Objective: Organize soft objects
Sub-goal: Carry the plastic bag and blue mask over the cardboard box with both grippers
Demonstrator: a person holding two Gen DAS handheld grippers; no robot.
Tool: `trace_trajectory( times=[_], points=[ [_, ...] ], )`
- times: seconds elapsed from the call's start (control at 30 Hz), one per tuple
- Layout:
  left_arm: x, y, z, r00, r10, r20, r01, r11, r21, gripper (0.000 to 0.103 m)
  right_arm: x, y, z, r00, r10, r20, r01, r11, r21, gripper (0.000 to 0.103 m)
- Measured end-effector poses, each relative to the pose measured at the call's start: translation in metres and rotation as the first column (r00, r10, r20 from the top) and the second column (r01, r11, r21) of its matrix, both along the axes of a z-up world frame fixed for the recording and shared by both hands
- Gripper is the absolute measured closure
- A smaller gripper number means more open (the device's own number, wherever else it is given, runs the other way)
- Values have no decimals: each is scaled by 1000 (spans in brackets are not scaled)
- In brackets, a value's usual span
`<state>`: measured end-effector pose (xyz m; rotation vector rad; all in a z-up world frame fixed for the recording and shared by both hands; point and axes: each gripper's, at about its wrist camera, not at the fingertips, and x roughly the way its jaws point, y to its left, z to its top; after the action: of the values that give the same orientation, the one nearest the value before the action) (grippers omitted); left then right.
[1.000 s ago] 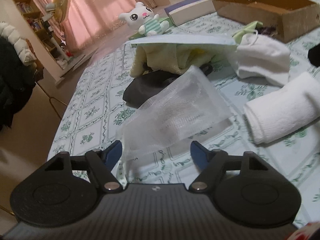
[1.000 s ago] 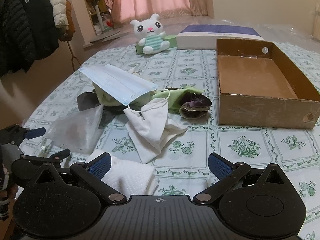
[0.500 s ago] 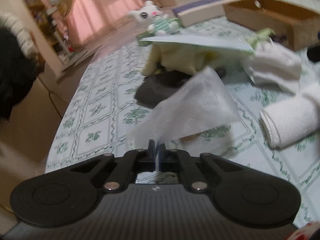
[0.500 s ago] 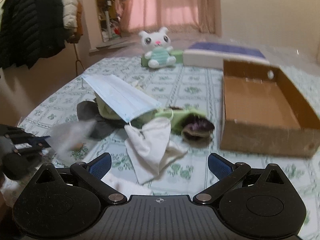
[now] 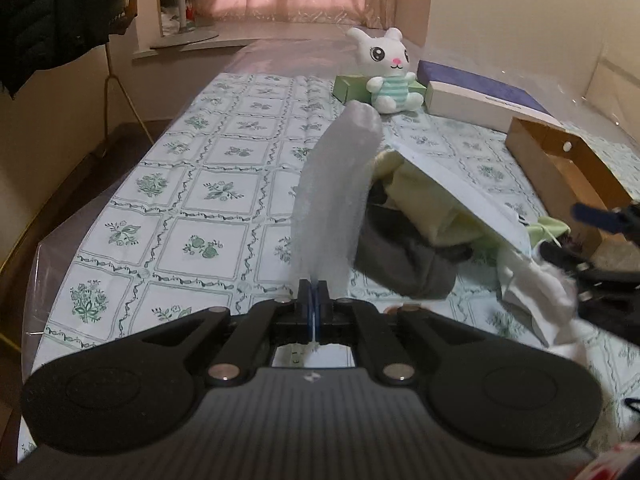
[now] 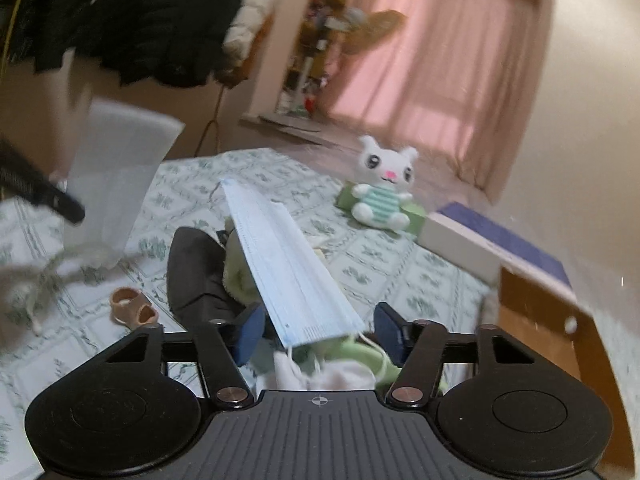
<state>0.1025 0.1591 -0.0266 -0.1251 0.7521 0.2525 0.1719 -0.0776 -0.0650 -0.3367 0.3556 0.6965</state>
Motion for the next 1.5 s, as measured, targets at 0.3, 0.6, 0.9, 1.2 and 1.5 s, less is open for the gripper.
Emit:
trace_trajectory(
  times=[0.3, 0.6, 0.9, 1.2, 1.5],
  points=[
    [13, -2, -3, 1000, -6, -9, 6, 999, -35, 100, 26, 57, -38, 994, 82, 78, -64, 976, -210, 99],
    [25, -3, -16, 998, -11, -62, 9, 999, -41, 96, 38, 36, -18, 995, 58, 83, -50, 994, -97, 103],
    [31, 8, -34, 994, 2, -107, -10, 997, -73, 103, 36, 6, 17, 1000, 20, -22, -19, 998, 57, 103],
    [28, -1, 7, 1000, -26, -17, 24, 997, -74, 103, 38, -32, 46, 992, -24, -123, 48, 980, 194, 103],
    [58, -52, 58, 987, -147, 69, 152, 986, -72, 103, 43, -90, 87, 982, -85, -168, 135, 939, 316, 103]
  ],
)
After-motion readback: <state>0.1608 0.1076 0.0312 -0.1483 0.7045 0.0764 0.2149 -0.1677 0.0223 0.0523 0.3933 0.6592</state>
